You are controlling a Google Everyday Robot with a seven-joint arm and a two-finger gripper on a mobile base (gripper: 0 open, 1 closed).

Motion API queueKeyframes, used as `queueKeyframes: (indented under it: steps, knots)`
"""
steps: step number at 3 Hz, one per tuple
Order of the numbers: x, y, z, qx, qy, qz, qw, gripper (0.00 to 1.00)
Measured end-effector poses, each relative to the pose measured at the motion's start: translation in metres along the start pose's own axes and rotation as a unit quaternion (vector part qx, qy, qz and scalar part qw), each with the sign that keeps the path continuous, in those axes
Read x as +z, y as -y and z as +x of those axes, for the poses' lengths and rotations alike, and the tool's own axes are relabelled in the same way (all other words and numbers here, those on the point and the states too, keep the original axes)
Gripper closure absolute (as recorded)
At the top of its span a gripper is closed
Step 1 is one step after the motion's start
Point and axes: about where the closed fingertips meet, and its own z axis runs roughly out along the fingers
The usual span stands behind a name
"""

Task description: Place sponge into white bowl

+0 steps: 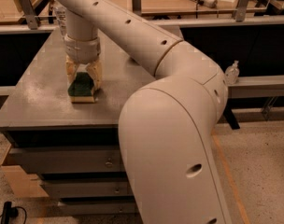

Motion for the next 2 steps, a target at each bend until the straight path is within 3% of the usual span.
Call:
queueKeyframes:
  steps: [2]
  knots:
    - [-0.0016, -0.0011, 0.0009, 0.002, -0.001, -0.001, 1.0000, 0.60]
